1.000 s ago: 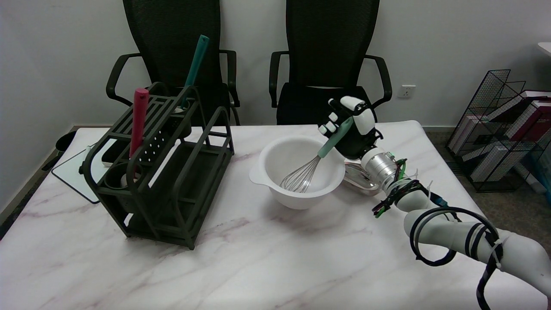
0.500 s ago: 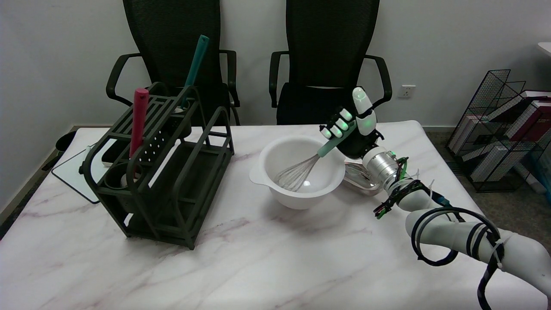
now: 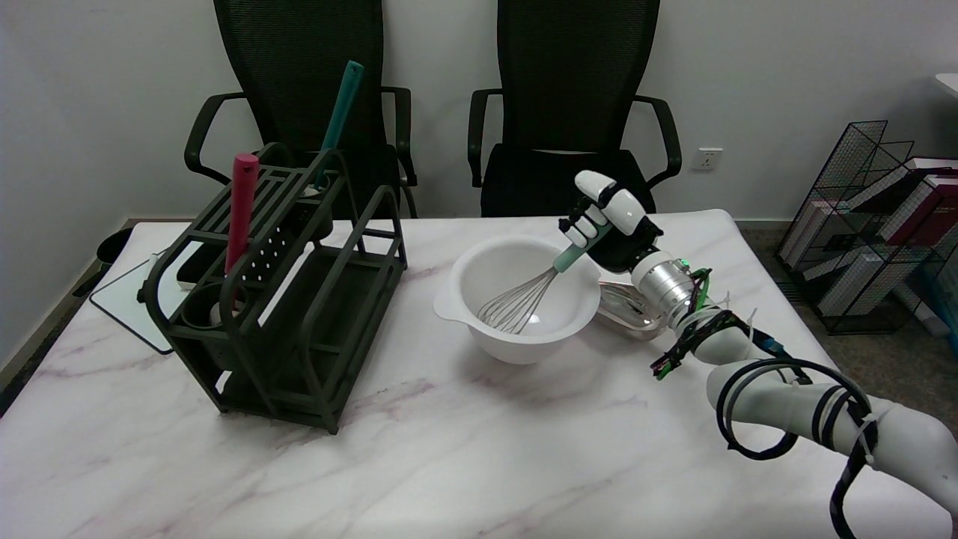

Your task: Pick up the whisk.

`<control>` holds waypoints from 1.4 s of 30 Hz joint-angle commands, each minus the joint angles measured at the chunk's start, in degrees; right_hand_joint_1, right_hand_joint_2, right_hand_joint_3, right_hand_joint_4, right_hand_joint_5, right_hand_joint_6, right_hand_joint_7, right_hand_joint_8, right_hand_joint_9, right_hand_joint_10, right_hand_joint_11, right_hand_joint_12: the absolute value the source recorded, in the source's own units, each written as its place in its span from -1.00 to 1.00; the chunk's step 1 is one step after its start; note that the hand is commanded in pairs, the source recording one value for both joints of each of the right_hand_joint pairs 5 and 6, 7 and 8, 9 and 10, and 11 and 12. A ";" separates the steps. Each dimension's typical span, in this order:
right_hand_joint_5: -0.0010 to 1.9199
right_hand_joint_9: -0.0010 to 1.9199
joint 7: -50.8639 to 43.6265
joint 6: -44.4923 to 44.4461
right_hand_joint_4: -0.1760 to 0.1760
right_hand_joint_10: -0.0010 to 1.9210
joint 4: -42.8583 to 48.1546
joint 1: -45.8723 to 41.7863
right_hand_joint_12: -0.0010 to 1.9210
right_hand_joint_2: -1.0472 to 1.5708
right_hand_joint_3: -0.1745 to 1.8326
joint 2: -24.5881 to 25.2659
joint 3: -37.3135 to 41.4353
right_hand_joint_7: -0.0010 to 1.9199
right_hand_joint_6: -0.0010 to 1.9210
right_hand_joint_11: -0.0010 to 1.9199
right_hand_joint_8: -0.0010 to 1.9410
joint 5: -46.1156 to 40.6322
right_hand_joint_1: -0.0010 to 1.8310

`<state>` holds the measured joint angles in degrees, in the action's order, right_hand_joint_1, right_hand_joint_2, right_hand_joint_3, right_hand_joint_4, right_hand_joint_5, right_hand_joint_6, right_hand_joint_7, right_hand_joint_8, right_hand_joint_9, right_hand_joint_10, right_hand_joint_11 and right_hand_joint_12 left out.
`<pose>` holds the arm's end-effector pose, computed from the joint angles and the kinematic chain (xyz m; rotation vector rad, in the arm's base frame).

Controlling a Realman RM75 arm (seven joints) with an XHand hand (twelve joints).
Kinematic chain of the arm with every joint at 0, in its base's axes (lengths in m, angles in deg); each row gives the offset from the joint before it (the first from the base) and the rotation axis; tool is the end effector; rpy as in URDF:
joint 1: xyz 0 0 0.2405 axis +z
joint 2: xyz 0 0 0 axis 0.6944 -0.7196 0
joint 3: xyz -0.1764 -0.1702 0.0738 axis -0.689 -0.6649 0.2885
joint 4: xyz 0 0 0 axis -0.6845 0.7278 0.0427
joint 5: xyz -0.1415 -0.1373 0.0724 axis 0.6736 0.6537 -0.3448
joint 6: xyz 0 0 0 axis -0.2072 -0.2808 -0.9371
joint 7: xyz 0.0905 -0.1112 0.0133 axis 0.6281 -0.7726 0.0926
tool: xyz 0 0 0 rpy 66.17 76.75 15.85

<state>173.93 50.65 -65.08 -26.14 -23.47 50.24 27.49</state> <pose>-0.2910 -0.3819 0.3751 0.7899 -1.7175 1.7279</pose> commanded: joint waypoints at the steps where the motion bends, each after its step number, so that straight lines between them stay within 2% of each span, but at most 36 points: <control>1: 1.00 1.00 -0.34 -0.25 0.00 1.00 -1.05 0.22 1.00 0.90 -0.25 0.00 0.09 1.00 1.00 1.00 0.98 0.43 0.23; 5: 1.00 1.00 0.06 -0.87 0.00 1.00 -3.38 -0.70 1.00 1.00 -0.33 0.00 0.85 1.00 1.00 1.00 0.98 0.22 0.19; 14: 1.00 1.00 -0.70 -2.37 0.00 1.00 -12.25 -6.14 1.00 1.00 -0.43 0.12 7.34 1.00 1.00 1.00 0.98 -0.56 0.20; 21: 1.00 1.00 -0.42 -5.44 0.00 1.00 -19.10 -13.77 1.00 1.00 -0.44 -0.73 20.06 1.00 1.00 1.00 0.98 1.22 0.21; 25: 1.00 1.00 -0.50 -8.17 0.00 1.00 -19.79 -18.10 1.00 1.00 -0.44 -1.04 27.27 1.00 1.00 1.00 0.98 2.88 0.21; 32: 1.00 1.00 0.11 -14.12 0.00 1.00 -19.79 -21.79 1.00 1.00 -0.44 -0.63 34.06 1.00 1.00 1.00 0.98 2.29 0.21; 42: 1.00 1.00 -0.54 -23.20 0.00 1.00 -16.59 -34.16 1.00 1.00 -0.44 3.19 51.48 1.00 1.00 1.00 0.98 1.39 0.21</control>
<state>173.75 40.28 -81.99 -43.47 -23.85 77.58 29.01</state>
